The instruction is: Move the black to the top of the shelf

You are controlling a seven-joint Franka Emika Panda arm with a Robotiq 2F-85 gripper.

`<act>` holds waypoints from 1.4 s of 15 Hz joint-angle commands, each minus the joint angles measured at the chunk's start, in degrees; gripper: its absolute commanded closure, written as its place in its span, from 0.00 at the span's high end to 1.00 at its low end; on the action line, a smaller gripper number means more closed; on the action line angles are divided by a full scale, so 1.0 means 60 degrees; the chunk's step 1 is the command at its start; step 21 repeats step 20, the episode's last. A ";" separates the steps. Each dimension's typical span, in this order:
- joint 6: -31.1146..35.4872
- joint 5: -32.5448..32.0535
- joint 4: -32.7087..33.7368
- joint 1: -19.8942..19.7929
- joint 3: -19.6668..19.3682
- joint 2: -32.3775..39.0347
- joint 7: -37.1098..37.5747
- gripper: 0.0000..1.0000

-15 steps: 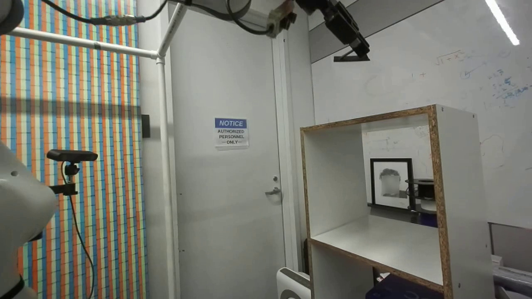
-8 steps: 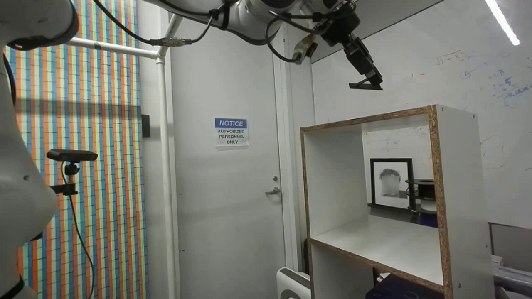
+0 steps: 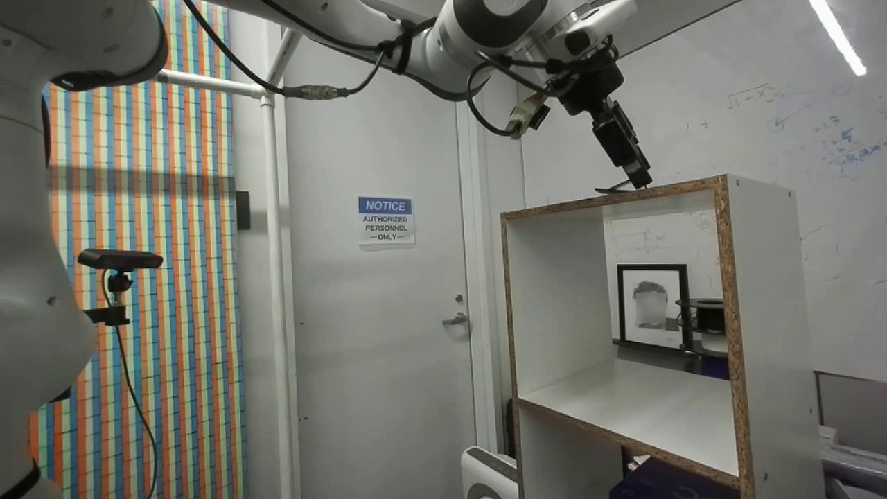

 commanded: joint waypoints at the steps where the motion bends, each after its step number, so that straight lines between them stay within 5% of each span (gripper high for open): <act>1: -0.0391 -0.0070 0.0179 0.0073 -0.0031 -0.0377 -0.0072 0.95; 5: -0.0973 0.0036 -0.0419 0.0174 0.0115 -0.1667 -0.0684 1.00; 14: -0.5159 0.1322 -0.2886 0.0398 0.0152 -0.3686 -0.3688 1.00; 15: -0.4786 0.1129 -0.2234 0.0194 0.0296 -0.3200 -0.3184 1.00; 21: -0.4830 0.1131 -0.2407 0.0147 0.0297 -0.3192 -0.3242 1.00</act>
